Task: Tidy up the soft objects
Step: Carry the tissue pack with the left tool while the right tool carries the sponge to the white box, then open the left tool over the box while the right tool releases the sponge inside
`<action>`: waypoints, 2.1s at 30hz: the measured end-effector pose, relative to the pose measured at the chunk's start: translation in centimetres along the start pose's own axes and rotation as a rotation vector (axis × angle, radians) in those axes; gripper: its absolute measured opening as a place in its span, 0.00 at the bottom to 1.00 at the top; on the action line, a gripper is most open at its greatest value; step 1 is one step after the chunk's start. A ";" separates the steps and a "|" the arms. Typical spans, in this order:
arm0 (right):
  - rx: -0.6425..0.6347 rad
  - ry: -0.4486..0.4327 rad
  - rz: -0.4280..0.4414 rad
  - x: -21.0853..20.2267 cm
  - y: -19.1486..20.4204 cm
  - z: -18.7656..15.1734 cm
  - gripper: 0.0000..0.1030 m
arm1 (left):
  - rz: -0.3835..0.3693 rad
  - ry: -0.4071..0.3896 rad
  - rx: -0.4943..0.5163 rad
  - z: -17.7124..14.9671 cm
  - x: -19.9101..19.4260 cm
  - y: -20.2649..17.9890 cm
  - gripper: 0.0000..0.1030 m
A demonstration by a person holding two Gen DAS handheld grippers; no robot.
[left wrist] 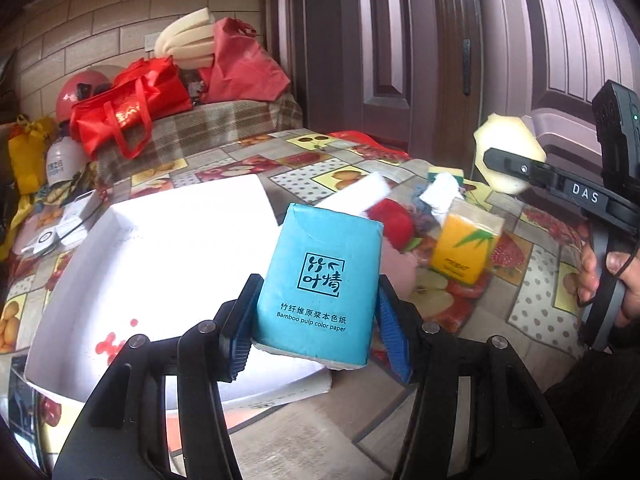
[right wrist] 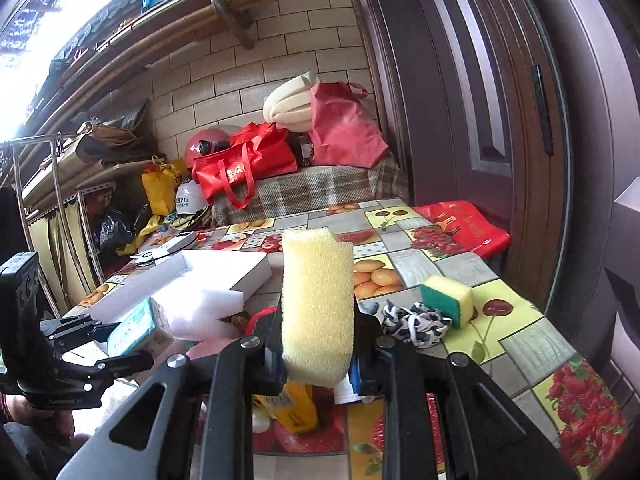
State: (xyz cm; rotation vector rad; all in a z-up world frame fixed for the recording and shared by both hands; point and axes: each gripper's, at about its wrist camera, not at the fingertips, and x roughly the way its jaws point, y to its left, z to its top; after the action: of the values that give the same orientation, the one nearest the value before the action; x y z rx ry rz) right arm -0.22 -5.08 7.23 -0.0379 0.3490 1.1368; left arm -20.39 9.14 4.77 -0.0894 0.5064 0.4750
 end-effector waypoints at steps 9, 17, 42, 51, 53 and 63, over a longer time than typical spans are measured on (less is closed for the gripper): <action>-0.012 0.023 0.076 2.5 3.1 -0.2 0.21 | 0.184 -0.038 -0.115 -1.6 -1.8 6.3 0.53; -0.128 0.037 0.189 4.3 8.1 -0.5 0.21 | 0.299 -0.065 -0.211 -2.2 -2.1 10.9 0.54; -0.265 0.166 0.243 13.4 18.3 -1.3 0.79 | 0.291 0.085 -0.334 -0.7 4.0 16.2 0.56; -0.233 0.155 0.257 14.1 19.2 -0.9 0.84 | 0.359 -0.056 -0.498 -1.7 0.7 18.3 0.89; -0.242 0.146 0.257 13.9 19.6 -0.9 0.85 | 0.371 -0.112 -0.506 -1.8 -0.4 18.2 1.00; -0.134 0.015 0.229 5.7 11.7 0.7 1.00 | 0.219 -0.199 -0.331 -0.4 -1.5 12.6 1.00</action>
State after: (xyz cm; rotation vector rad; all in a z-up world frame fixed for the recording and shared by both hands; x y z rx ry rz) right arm -8.40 5.09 7.99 -0.1274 0.2950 1.3864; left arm -27.51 19.62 5.60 -0.3032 0.2389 0.7719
